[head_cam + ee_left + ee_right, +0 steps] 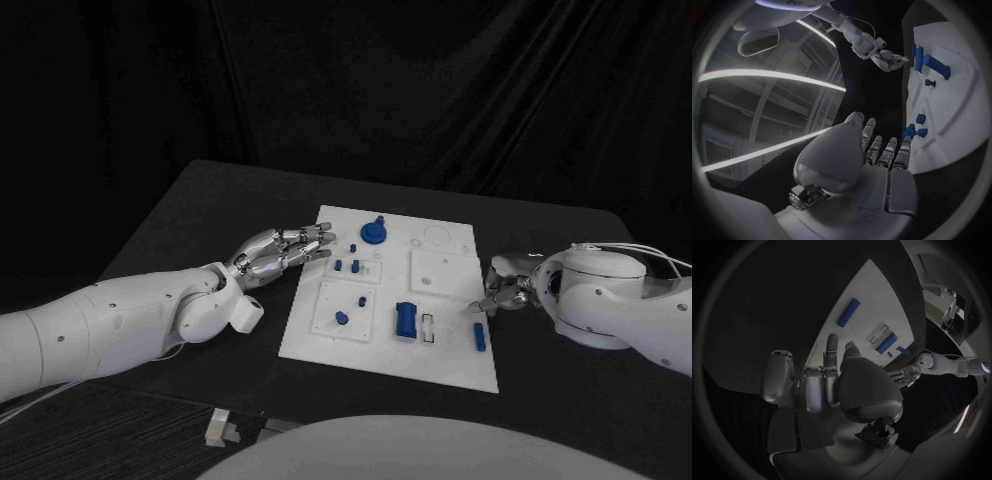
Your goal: Assemble the parts on the task board
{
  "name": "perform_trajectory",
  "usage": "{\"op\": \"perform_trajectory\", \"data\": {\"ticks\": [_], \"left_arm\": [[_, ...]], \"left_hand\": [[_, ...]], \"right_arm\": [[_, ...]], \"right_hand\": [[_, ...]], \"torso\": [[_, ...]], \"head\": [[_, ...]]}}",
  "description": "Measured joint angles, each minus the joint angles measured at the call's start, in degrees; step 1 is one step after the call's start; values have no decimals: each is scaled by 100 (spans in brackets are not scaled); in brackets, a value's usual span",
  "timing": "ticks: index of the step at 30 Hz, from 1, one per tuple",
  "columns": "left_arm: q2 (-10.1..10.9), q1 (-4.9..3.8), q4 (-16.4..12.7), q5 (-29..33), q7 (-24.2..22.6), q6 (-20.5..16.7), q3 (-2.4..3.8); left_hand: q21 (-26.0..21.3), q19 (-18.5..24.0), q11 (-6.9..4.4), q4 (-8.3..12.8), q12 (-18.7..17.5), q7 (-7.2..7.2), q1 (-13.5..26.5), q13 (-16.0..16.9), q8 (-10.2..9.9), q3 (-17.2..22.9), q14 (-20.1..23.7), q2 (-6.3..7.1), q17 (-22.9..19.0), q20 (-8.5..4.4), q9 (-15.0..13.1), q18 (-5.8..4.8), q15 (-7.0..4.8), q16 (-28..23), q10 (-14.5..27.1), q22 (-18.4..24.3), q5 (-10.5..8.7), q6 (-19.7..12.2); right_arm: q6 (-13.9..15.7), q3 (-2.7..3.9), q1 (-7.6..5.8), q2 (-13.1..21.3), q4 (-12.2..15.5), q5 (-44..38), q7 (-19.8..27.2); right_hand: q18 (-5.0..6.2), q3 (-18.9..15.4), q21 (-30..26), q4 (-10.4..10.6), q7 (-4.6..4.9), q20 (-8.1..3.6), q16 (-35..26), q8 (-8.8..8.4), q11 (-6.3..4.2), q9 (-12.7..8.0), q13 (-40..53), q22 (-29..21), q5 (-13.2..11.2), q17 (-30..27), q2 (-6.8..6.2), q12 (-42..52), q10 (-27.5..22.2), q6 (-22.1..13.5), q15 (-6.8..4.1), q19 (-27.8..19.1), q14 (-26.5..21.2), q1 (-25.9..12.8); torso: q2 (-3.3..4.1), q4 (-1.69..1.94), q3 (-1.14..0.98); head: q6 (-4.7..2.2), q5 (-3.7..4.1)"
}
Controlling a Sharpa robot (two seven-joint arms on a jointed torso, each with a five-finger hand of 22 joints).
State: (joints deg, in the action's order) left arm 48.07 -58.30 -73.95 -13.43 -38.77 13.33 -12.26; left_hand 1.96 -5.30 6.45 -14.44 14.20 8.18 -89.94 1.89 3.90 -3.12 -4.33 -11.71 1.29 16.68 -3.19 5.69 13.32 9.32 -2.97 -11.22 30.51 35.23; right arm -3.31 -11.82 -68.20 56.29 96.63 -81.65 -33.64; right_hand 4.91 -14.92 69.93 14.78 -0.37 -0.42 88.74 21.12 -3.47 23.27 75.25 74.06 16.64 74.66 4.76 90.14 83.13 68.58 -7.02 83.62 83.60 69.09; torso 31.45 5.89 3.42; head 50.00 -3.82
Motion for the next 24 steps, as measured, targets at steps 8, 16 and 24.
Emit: {"op": "perform_trajectory", "data": {"ticks": [8, 16, 24], "left_arm": [[-5, 0, 1, 0, -2, 0, 0], [-11, 1, 5, 0, -3, 1, 0], [-14, 2, 9, 0, -4, 1, 0]], "left_hand": [[0, 0, 1, 0, 0, 0, 0, 0, 0, 0, 0, 0, 0, 0, 0, 0, 0, 0, -1, 1, 0, 0], [0, 1, 1, 0, 0, 0, 0, 0, 0, 0, 0, 0, 0, 0, 0, 0, 0, 0, -1, 2, 0, 0], [0, 3, 1, 0, 0, 0, 0, 0, 0, 0, 0, 0, 0, 0, 0, 0, 0, 0, 0, 3, 0, 0]], "right_arm": [[-28, 0, 61, -11, -34, 52, -29], [-16, -2, 93, 6, -27, 127, -38], [-13, -1, 117, 6, -15, 176, -43]], "right_hand": [[0, 87, -6, 86, 194, 0, -2, -377, 37, -40, 0, 0, -5, 0, -35, 0, 35, -210, 1, -2, 0, -155], [1, 158, -6, 16, 103, 1, -1, -498, 54, -69, -1, 0, -11, 0, -68, 0, 52, -38, 2, -2, 0, -188], [1, 158, -6, 16, 72, 1, -1, -498, 52, -68, -1, 0, -11, 0, -68, 0, 51, -11, 2, -1, 0, -188]], "torso": [[0, -1, 0], [-1, -1, 0], [-1, -1, 0]], "head": [[0, 9], [0, 3], [0, 14]]}}
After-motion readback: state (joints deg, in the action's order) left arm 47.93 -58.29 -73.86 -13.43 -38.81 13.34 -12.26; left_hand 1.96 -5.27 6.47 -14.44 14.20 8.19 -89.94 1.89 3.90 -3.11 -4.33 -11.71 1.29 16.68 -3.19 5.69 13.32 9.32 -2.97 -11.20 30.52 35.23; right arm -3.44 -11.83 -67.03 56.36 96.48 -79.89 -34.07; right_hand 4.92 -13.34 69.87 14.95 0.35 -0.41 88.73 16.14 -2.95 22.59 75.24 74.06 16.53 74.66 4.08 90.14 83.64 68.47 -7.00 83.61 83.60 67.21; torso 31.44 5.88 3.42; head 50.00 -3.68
